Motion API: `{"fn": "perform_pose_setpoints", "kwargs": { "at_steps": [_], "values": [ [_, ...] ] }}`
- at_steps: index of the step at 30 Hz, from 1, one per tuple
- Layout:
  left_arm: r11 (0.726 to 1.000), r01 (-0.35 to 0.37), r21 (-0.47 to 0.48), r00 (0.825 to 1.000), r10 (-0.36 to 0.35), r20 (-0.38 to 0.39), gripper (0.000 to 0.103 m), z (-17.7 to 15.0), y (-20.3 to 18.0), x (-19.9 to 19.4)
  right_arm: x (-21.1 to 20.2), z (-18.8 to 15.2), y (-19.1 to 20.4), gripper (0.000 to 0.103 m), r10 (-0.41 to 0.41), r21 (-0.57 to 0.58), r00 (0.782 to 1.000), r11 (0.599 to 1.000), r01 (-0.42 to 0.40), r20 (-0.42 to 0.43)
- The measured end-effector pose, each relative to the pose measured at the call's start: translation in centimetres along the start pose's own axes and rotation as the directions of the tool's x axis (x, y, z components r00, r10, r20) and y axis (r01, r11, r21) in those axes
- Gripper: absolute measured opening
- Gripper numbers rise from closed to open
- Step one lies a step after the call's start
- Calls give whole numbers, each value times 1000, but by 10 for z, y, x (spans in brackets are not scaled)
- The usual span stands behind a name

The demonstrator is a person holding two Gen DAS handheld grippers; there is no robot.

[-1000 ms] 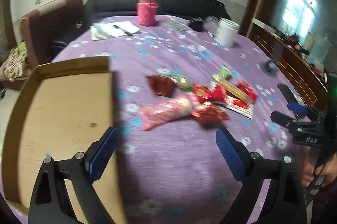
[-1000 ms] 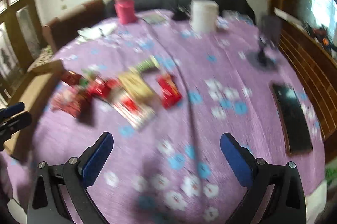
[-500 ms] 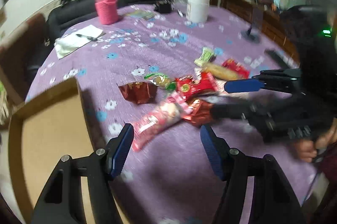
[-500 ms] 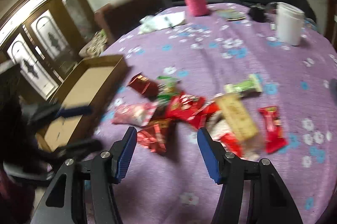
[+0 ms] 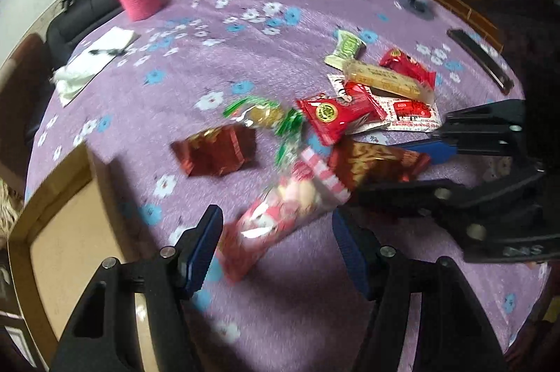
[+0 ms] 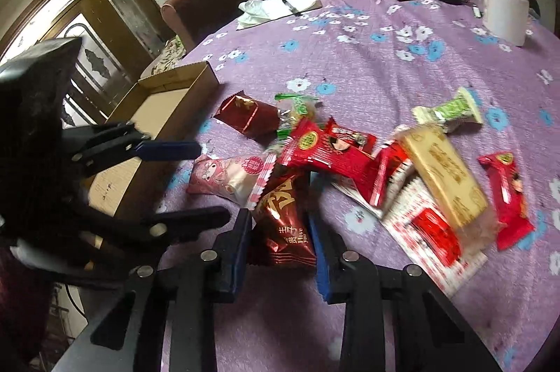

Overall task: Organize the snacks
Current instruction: 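Grasp the pink candy with the left gripper while the right grasps a dark red triangular snack, then carry both snacks over the cardboard box and open both grippers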

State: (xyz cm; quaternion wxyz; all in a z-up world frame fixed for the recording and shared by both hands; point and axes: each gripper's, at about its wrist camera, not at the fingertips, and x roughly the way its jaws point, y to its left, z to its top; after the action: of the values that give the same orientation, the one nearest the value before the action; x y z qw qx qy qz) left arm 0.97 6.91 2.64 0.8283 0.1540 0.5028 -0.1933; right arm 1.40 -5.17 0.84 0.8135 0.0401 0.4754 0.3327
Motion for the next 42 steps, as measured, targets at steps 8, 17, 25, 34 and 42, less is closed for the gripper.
{"fn": "perform_pose_setpoints", "kwargs": {
  "at_steps": [8,17,25,34,42],
  "values": [
    [997,49,51,997,-46,-69,43,9,-13,18,-27,-19,-29,34,3,98,999,995,-7,35],
    [982,109,-157,993,-101,60,22,-19,4,-21,-47,-25,-27,34,-1,120,997,993,-8,77],
    [934,102,-342,981,-37,191,22,-52,68,-89,-60,-6,33,34,48,7,992,999,-49,116],
    [833,-16,-553,980,123,157,23,-97,170,-92,7,33,139,35,118,-156,992,982,-109,46],
    [745,-23,-667,982,143,126,30,-118,215,-71,84,58,176,35,24,-207,1000,978,-23,2]
  ]
}}
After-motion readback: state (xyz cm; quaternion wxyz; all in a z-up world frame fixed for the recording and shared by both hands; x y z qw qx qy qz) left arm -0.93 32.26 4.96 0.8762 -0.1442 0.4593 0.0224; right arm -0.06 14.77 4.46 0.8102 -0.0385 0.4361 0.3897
